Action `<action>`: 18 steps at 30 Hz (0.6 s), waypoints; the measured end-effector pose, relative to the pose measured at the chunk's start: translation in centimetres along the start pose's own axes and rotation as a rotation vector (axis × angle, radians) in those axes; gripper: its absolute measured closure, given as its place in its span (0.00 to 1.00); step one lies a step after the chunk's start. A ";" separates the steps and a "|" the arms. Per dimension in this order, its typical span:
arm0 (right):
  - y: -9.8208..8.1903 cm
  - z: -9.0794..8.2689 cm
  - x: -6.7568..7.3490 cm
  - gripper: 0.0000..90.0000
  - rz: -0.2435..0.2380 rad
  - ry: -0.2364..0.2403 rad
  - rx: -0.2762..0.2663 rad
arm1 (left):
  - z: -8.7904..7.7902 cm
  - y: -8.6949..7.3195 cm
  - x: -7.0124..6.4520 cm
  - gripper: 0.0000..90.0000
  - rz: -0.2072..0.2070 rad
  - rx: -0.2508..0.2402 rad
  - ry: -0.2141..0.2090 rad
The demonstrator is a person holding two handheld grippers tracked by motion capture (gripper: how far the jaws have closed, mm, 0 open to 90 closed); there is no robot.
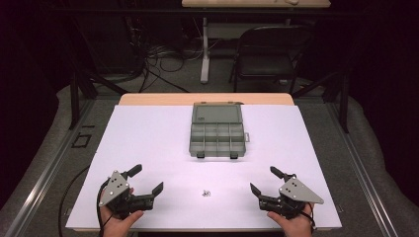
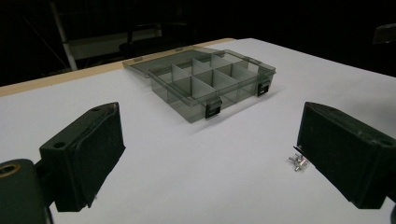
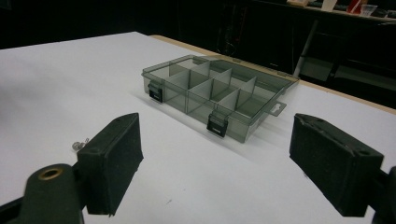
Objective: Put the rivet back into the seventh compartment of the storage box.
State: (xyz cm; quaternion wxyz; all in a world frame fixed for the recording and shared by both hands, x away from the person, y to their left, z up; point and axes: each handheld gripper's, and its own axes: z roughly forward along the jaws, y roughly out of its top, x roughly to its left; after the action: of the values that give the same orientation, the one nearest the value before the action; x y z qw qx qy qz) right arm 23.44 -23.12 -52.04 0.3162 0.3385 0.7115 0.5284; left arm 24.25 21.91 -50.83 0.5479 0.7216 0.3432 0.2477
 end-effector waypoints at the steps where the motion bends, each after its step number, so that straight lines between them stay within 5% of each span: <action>1: 0.0 0.0 0.0 0.18 0.000 0.000 0.001 | 0.0 0.0 0.0 0.08 0.000 -0.002 0.000; 6: 0.0 0.1 -0.2 0.19 -0.005 -0.004 0.006 | 0.0 0.0 0.2 0.08 -0.004 0.008 0.000; 18: 0.8 1.3 0.6 0.25 -0.044 -0.022 0.130 | -0.7 -0.3 0.3 0.11 -0.016 0.009 -0.007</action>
State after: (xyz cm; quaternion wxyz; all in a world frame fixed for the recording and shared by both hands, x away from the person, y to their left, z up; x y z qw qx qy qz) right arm 24.25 -21.74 -51.67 0.3129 0.3486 0.7481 0.4700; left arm 23.86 22.64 -50.96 0.5477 0.7222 0.3482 0.2389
